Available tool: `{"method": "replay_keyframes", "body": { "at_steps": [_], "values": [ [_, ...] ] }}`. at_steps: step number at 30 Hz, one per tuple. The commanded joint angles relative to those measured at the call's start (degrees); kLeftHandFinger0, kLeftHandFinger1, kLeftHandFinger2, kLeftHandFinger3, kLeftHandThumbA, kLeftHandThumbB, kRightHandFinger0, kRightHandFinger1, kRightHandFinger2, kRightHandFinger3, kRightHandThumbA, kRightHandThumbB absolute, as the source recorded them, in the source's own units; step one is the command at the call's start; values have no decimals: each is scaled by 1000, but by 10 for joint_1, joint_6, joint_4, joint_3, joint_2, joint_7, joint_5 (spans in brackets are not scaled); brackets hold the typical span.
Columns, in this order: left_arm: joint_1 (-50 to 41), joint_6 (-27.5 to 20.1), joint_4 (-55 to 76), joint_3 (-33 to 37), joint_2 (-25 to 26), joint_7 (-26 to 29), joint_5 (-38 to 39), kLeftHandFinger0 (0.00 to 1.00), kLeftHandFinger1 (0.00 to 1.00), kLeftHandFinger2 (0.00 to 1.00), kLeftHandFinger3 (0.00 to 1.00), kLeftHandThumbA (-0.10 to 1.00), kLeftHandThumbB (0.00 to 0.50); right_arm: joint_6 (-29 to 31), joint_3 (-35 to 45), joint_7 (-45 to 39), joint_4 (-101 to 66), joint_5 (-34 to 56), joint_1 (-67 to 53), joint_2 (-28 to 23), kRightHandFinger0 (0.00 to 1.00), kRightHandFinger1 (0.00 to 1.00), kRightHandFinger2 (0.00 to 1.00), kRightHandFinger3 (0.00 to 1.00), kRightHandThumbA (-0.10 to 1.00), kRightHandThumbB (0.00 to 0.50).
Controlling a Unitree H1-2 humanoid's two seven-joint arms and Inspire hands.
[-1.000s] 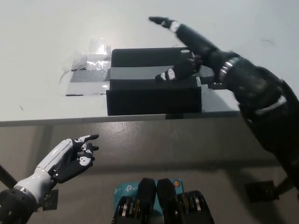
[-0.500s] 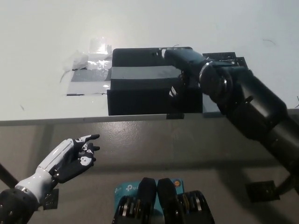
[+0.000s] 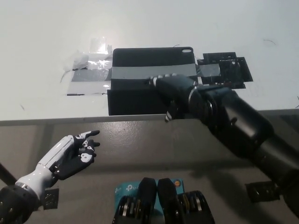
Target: The robot uses its right hand to pull the cover of a folded tablet cover kept in the middle of the desk
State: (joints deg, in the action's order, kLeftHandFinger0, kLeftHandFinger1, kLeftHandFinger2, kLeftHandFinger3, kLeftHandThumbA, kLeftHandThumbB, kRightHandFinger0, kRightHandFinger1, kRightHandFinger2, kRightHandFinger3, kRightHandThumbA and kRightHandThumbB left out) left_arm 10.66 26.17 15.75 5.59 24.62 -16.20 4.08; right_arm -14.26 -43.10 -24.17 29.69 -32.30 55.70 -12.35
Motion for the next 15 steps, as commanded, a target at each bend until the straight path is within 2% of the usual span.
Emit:
{"method": "replay_keyframes", "body": {
  "at_steps": [1, 8, 9, 10, 11, 15],
  "values": [
    [13, 8, 17, -5, 13, -5, 0, 762, 855, 991, 1000, 1000, 53, 13, 1, -25, -30, -29, 3, -21, 1000, 1000, 1000, 1000, 1000, 500],
    [19, 8, 20, -8, 12, 0, 2, 765, 843, 974, 1000, 1000, 62, -13, 17, -15, -27, -47, -14, -29, 1000, 1000, 1000, 1000, 1000, 500],
    [19, 8, 19, -8, 12, -1, 1, 767, 843, 976, 1000, 1000, 53, -19, 22, -6, -28, -51, -20, -29, 1000, 1000, 1000, 1000, 1000, 490],
    [20, 8, 16, -7, 13, -2, 0, 766, 843, 976, 1000, 1000, 47, -23, 29, 5, -26, -53, -30, -27, 1000, 1000, 1000, 1000, 1000, 447],
    [20, 8, 16, -8, 13, -3, 1, 766, 845, 978, 1000, 1000, 45, -25, 30, 9, -26, -59, -34, -26, 1000, 1000, 1000, 1000, 1000, 427],
    [28, 8, 12, -8, 13, -5, 1, 768, 847, 982, 1000, 1000, 54, -17, 39, 19, -15, -64, -42, -20, 1000, 1000, 1000, 1000, 1000, 393]
  ]
}}
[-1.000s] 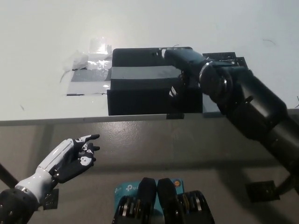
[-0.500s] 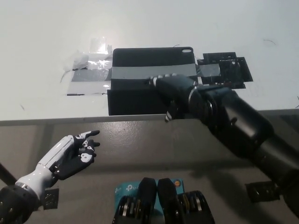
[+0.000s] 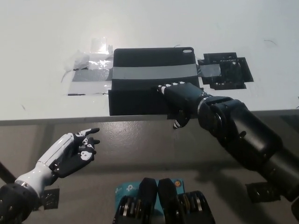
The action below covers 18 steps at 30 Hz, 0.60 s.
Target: The robot uses its right hand to pull the cover of a folded tablet cover kept in the middle of the desk
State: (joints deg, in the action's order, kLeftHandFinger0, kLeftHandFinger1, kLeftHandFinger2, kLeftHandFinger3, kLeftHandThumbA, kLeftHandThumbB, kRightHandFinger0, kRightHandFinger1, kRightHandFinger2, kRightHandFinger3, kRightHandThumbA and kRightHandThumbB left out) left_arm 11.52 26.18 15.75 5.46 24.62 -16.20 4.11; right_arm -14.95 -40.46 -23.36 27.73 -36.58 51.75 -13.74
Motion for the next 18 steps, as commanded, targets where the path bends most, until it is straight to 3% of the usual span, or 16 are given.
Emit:
{"method": "replay_keyframes", "body": {
  "at_steps": [1, 2, 4, 7, 11, 12, 15, 18],
  "values": [
    [19, 7, 13, -6, 13, -4, 0, 763, 846, 983, 1000, 1000, 49, -15, 16, 8, 4, -19, -7, -4, 1000, 1000, 1000, 1000, 1000, 383],
    [19, 7, 13, -6, 13, -4, -1, 757, 844, 979, 1000, 1000, 65, -9, 17, 15, 9, -19, -14, 1, 1000, 1000, 1000, 1000, 1000, 345],
    [28, 7, 11, -7, 14, -4, -1, 753, 843, 977, 1000, 1000, 67, -2, 21, 23, 18, -17, -15, 8, 1000, 1000, 1000, 1000, 1000, 323],
    [37, 7, 6, -6, 15, -5, -3, 750, 841, 971, 1000, 1000, 62, 4, 24, 35, 27, -21, -16, 14, 1000, 1000, 1000, 999, 1000, 327],
    [47, 7, -2, -8, 17, -8, -1, 739, 833, 960, 1000, 1000, 66, -2, 38, 43, 43, -12, -18, 33, 1000, 1000, 978, 891, 1000, 343],
    [46, 7, -1, -9, 17, -9, 1, 751, 847, 972, 1000, 1000, 65, 1, 45, 44, 42, -5, -21, 36, 1000, 1000, 930, 772, 1000, 339],
    [48, 7, -3, -10, 18, -9, 1, 738, 834, 960, 1000, 1000, 86, -17, 62, 32, 27, 2, -29, 43, 1000, 1000, 966, 787, 1000, 353],
    [46, 7, -3, -8, 19, -11, -1, 736, 830, 952, 1000, 1000, 73, -49, 74, 9, -23, 6, -52, 42, 1000, 1000, 982, 839, 1000, 366]
  ]
}}
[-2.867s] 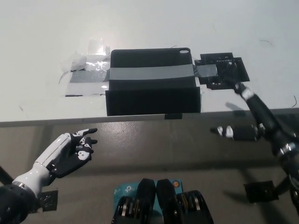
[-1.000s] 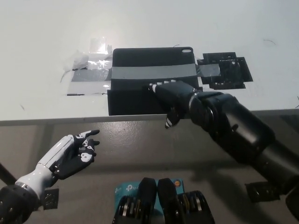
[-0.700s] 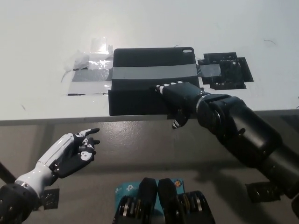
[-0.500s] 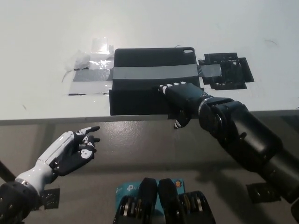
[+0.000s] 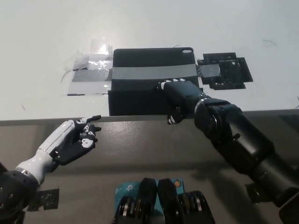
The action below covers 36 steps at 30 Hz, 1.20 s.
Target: The robot uses its right hand to pull the cover of a folded tablet cover kept in the middle of the desk
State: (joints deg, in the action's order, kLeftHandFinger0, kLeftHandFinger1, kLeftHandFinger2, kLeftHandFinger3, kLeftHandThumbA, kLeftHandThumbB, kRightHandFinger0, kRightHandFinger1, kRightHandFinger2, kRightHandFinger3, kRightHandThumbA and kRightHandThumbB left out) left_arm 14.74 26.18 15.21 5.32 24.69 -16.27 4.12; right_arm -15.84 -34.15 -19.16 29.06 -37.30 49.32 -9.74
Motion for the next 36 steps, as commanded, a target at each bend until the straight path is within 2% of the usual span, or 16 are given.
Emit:
{"method": "replay_keyframes", "body": {
  "at_steps": [1, 3, 5, 7, 8, 10, 12, 14, 15, 19, 21, 23, 29, 34, 35, 36],
  "values": [
    [13, 7, 3, -7, 19, -10, -4, 735, 827, 949, 1000, 1000, 70, -58, 16, -46, -59, 17, -36, 2, 1000, 1000, 984, 847, 1000, 366],
    [10, 7, 2, -5, 20, -12, -6, 735, 827, 948, 1000, 1000, 79, -63, 23, -51, -96, 23, -60, 0, 1000, 1000, 970, 784, 1000, 354],
    [11, 7, 1, -5, 19, -12, -6, 718, 816, 937, 1000, 1000, 82, -81, 20, -71, -138, 20, -75, -8, 1000, 1000, 973, 914, 1000, 372],
    [11, 7, 1, -4, 20, -12, -8, 701, 805, 931, 1000, 1000, 89, -89, 21, -88, -179, 30, -93, -15, 943, 1000, 978, 939, 1000, 358],
    [11, 7, 0, -3, 21, -12, -9, 700, 805, 931, 1000, 1000, 92, -93, 20, -104, -211, 41, -107, -22, 1000, 1000, 993, 943, 1000, 339],
    [12, 7, -3, -5, 20, -13, -9, 696, 805, 929, 1000, 1000, 106, -100, 14, -118, -244, 39, -118, -31, 1000, 960, 927, 911, 1000, 353],
    [13, 7, -4, -5, 19, -13, -10, 692, 801, 928, 1000, 1000, 113, -111, 22, -136, -278, 37, -138, -35, 858, 892, 902, 925, 1000, 378],
    [12, 7, -4, -8, 18, -14, -6, 689, 801, 929, 1000, 1000, 99, -111, 46, -153, -303, 36, -163, -28, 826, 870, 870, 924, 1000, 420],
    [11, 7, -4, -9, 18, -15, -5, 692, 802, 929, 1000, 1000, 96, -111, 55, -159, -315, 34, -175, -27, 801, 843, 861, 934, 1000, 411],
    [12, 7, -4, -9, 17, -15, -6, 692, 804, 928, 1000, 1000, 109, -111, 78, -184, -340, 7, -204, -18, 952, 984, 944, 952, 1000, 408],
    [11, 7, -4, -9, 17, -15, -6, 701, 809, 931, 1000, 1000, 114, -111, 87, -180, -341, 10, -218, -15, 932, 944, 908, 942, 1000, 420],
    [13, 7, -6, -7, 18, -17, -10, 690, 801, 924, 1000, 1000, 106, -111, 100, -184, -346, 9, -234, -9, 965, 1000, 962, 918, 1000, 427],
    [14, 7, -8, -7, 17, -18, -9, 684, 796, 923, 1000, 1000, 104, -111, 130, -190, -349, 15, -254, 0, 1000, 1000, 1000, 1000, 1000, 449],
    [14, 5, -11, -8, 17, -19, -9, 686, 795, 921, 1000, 1000, 113, -111, 154, -202, -370, 17, -252, -4, 1000, 1000, 1000, 1000, 1000, 411],
    [14, 7, -11, -8, 16, -18, -10, 686, 796, 921, 1000, 1000, 126, -111, 163, -186, -383, 55, -248, -14, 863, 879, 958, 1000, 1000, 363],
    [8, 7, -10, -8, 17, -18, -11, 685, 795, 921, 1000, 1000, 122, -106, 172, -178, -393, 69, -254, -16, 835, 830, 914, 1000, 1000, 321]
  ]
}}
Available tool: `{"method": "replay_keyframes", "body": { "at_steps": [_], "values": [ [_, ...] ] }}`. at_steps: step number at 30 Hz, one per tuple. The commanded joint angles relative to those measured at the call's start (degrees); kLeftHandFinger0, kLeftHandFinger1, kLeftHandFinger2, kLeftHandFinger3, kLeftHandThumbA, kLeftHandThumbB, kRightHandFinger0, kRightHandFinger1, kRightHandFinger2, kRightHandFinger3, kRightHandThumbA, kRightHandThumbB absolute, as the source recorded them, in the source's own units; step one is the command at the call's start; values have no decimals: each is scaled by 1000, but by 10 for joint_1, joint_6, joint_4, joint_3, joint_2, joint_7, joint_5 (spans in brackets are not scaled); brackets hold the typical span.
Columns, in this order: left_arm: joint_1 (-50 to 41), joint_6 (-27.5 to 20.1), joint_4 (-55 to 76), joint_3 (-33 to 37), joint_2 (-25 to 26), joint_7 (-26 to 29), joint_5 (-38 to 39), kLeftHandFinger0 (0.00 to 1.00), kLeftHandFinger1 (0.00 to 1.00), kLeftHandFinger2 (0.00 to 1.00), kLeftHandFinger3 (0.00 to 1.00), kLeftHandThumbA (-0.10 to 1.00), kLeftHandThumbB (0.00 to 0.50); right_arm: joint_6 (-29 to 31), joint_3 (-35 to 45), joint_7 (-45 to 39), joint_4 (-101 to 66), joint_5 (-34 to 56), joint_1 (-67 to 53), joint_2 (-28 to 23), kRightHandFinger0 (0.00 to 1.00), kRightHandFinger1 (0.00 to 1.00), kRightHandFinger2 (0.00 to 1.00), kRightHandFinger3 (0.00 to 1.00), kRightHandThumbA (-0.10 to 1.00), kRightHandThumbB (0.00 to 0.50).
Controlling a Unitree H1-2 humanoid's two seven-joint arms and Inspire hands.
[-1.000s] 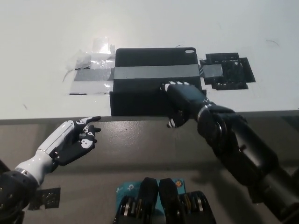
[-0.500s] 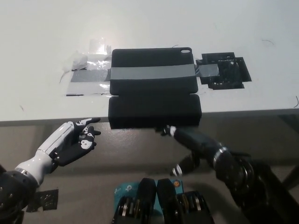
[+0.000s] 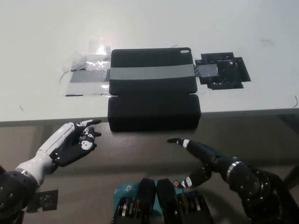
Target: The robot uses its right hand to pull the cover of a folded tablet cover kept in the middle of the desk
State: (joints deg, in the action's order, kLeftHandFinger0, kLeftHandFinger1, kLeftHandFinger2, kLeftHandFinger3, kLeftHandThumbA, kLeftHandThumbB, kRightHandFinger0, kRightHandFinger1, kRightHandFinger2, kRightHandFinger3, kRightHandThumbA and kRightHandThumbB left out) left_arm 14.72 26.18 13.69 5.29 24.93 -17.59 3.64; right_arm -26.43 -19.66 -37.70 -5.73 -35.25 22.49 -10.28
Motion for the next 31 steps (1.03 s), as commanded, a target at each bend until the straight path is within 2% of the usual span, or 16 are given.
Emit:
{"method": "replay_keyframes", "body": {
  "at_steps": [1, 4, 5, 6, 7, 10, 12, 14, 15, 17, 21, 23, 25, 27, 29, 31],
  "values": [
    [8, 7, 6, -8, 14, -5, -6, 687, 793, 920, 1000, 1000, 122, 6, 38, 10, -57, 61, 14, -14, 793, 777, 869, 970, 1000, 281],
    [8, 4, 4, -6, 15, -6, -7, 692, 799, 931, 1000, 1000, 128, 26, 67, 17, -81, 92, 17, -23, 1000, 956, 917, 1000, 1000, 243],
    [8, 1, 3, -6, 16, -8, -7, 697, 803, 938, 1000, 1000, 130, 43, 91, 20, -90, 125, 18, -27, 1000, 1000, 1000, 1000, 1000, 241],
    [7, -1, 1, -7, 16, -9, -6, 699, 803, 939, 1000, 1000, 130, 46, 96, 19, -93, 131, 19, -30, 1000, 1000, 1000, 1000, 1000, 267],
    [-1, -2, 4, -7, 16, -8, -6, 701, 803, 939, 1000, 1000, 128, 54, 116, 19, -106, 157, 13, -35, 1000, 1000, 1000, 1000, 1000, 229],
    [-1, 4, 7, -7, 16, -7, -8, 700, 802, 936, 1000, 1000, 129, 51, 168, 32, -111, 209, 9, -25, 1000, 1000, 1000, 1000, 1000, 280],
    [-2, 4, 6, -6, 13, -7, -7, 695, 799, 933, 1000, 1000, 127, 89, 203, 65, -102, 228, -3, -17, 1000, 1000, 1000, 1000, 1000, 273],
    [-2, 4, 8, -5, 13, -8, -6, 686, 797, 931, 1000, 1000, 121, 87, 224, 80, -100, 233, -8, -6, 1000, 1000, 1000, 1000, 1000, 271],
    [-5, 4, 9, -5, 11, -6, -8, 680, 794, 930, 1000, 1000, 126, 101, 248, 103, -87, 240, -19, 0, 1000, 1000, 1000, 1000, 1000, 239],
    [-7, 4, 9, -5, 9, -5, -8, 681, 794, 929, 1000, 1000, 118, 98, 263, 109, -83, 249, -23, 6, 1000, 1000, 1000, 1000, 1000, 222],
    [-7, 7, 8, -6, 6, -3, -6, 692, 795, 926, 1000, 1000, 154, 122, 308, 149, -31, 265, -29, 21, 1000, 1000, 1000, 1000, 1000, 201],
    [-7, 7, 8, -6, 7, -4, -7, 675, 787, 915, 1000, 1000, 139, 141, 316, 166, 1, 268, -30, 26, 992, 1000, 1000, 1000, 1000, 114],
    [-7, 7, 8, -6, 8, -4, -8, 691, 803, 934, 1000, 1000, 128, 155, 308, 172, 20, 260, -31, 25, 932, 1000, 1000, 1000, 973, 96],
    [-16, 7, 12, -8, 10, -4, -5, 698, 805, 938, 1000, 1000, 146, 158, 289, 171, 23, 252, -39, 24, 883, 973, 1000, 1000, 984, 158],
    [-17, 7, 13, -8, 11, -5, -6, 708, 812, 948, 1000, 1000, 150, 161, 273, 175, 22, 241, -42, 18, 847, 935, 978, 1000, 1000, 176],
    [-19, 7, 16, -10, 9, -4, -4, 704, 809, 948, 1000, 1000, 126, 160, 254, 173, 18, 225, -46, 11, 916, 957, 985, 1000, 1000, 222]
  ]
}}
